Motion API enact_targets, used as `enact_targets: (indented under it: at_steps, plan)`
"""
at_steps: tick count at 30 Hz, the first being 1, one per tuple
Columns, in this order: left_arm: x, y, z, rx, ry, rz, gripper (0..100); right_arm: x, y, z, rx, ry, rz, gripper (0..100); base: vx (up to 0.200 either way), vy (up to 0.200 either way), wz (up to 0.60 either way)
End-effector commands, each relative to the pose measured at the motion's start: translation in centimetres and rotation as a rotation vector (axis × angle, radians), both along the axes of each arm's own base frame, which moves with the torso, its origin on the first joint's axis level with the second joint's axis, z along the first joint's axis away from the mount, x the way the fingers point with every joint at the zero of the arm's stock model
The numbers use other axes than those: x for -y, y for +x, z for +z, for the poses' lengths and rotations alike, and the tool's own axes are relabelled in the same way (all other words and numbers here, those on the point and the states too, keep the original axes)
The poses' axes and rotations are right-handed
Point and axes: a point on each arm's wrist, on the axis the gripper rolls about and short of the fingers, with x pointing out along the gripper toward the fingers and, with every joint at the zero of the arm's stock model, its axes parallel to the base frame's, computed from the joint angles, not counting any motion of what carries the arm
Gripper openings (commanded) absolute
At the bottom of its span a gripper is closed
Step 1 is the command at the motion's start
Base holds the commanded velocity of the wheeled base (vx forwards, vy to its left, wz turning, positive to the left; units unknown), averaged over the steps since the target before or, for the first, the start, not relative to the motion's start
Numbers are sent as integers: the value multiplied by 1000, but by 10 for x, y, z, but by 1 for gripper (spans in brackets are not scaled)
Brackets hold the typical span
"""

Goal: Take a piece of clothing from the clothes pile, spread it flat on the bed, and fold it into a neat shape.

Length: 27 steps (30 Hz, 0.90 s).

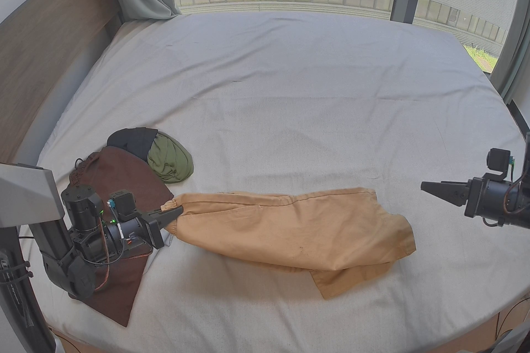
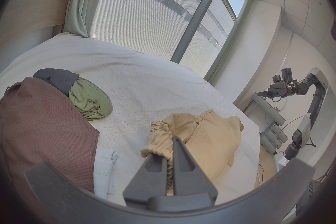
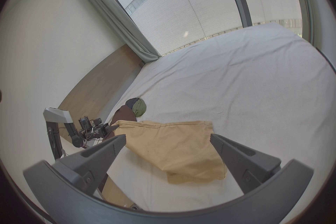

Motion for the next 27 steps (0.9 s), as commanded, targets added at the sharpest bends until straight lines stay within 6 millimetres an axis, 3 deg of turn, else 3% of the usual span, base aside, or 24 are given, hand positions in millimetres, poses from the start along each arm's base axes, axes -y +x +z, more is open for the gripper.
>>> enact_targets:
  at_steps: [1,27]
  plan:
    - [1,3,-6,-11,4,3,0,-4,33,-33,-113,11,-10,100,0,0,0]
    - [8,1,-5,-9,4,-20,0,-2,78,-92,-208,-13,-85,100,0,0,0]
